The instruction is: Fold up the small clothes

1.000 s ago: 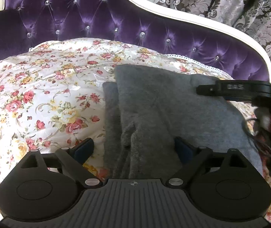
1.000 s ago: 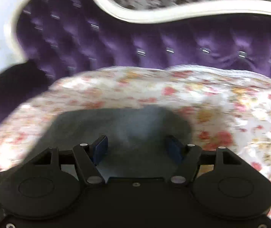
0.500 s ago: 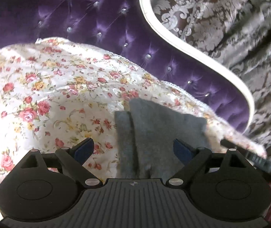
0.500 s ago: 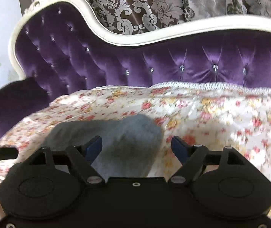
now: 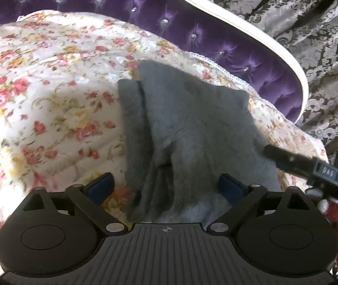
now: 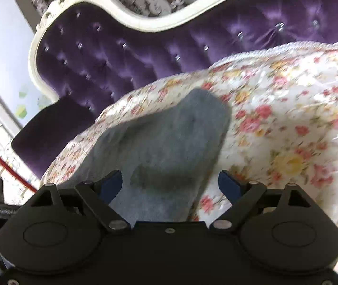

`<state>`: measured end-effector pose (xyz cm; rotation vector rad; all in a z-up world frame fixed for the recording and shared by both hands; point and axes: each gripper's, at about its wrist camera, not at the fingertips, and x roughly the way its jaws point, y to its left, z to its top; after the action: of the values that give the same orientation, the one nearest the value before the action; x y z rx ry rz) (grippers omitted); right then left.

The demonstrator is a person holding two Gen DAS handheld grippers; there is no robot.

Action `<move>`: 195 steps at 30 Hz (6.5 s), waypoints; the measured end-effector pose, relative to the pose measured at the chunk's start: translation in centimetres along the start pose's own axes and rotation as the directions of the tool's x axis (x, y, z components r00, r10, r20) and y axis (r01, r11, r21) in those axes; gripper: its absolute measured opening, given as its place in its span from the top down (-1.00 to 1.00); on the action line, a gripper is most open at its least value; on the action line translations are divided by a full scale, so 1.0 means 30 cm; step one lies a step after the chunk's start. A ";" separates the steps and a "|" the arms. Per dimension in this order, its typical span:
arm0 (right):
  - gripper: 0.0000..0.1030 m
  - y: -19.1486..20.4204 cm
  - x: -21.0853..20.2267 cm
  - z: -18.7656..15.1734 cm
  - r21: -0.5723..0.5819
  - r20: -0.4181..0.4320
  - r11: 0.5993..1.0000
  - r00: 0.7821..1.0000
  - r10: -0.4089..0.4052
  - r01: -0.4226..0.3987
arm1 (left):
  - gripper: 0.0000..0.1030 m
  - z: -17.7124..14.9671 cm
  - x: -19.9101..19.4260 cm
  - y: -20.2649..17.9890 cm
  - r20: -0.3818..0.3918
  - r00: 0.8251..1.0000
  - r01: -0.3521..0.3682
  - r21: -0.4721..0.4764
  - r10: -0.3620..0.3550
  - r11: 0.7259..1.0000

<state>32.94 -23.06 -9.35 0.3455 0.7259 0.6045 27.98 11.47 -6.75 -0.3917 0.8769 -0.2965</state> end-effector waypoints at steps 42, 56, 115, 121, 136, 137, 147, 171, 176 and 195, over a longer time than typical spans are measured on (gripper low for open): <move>0.13 0.236 -0.574 -0.472 0.112 -0.107 0.992 0.993 -0.050 0.063 | 0.38 -0.549 -0.355 -0.246 -0.138 0.943 0.303 -0.021 -0.303 0.953; -0.35 0.331 -0.722 -0.667 -0.007 0.126 0.960 0.953 -0.276 0.280 | 0.12 -0.724 -0.566 -0.221 0.118 0.992 0.019 0.123 -0.034 0.992; -0.99 0.409 -0.799 -0.647 -0.131 0.341 0.888 0.861 -0.376 0.440 | -0.99 -0.773 -0.496 -0.403 0.269 0.948 -0.244 0.268 0.170 0.932; -0.99 0.485 -0.856 -0.715 -0.141 0.345 0.881 0.856 -0.384 0.452 | -1.00 -0.812 -0.571 -0.437 0.296 0.939 -0.255 0.266 0.173 0.930; -0.99 0.592 -0.938 -0.843 -0.143 0.279 0.869 0.862 -0.423 0.473 | -0.99 -0.896 -0.738 -0.596 0.371 0.889 -0.387 0.296 0.268 0.873; -0.99 0.601 -0.946 -0.849 -0.145 0.281 0.872 0.864 -0.418 0.468 | -0.99 -0.899 -0.746 -0.601 0.371 0.890 -0.386 0.297 0.267 0.873; -0.99 0.688 -1.011 -0.889 -0.116 0.333 0.794 0.777 -0.535 0.596 | -0.99 -0.922 -0.763 -0.611 0.300 0.910 -0.374 0.292 0.286 0.880; -0.99 0.677 -1.004 -0.869 -0.097 0.227 0.846 0.840 -0.494 0.524 | -0.99 -0.935 -0.733 -0.598 0.205 0.928 -0.358 0.274 0.310 0.893; -0.99 0.677 -0.999 -0.869 -0.095 0.218 0.850 0.844 -0.490 0.519 | -0.99 -0.939 -0.727 -0.603 0.201 0.929 -0.357 0.279 0.310 0.891; -0.99 0.675 -0.989 -0.873 -0.094 0.204 0.855 0.851 -0.484 0.510 | -0.99 -0.950 -0.712 -0.609 0.183 0.932 -0.354 0.286 0.311 0.891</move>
<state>-10.97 -23.48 -2.57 0.0611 0.5670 0.1253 -9.15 -2.07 -0.39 0.0411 0.7346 -0.0862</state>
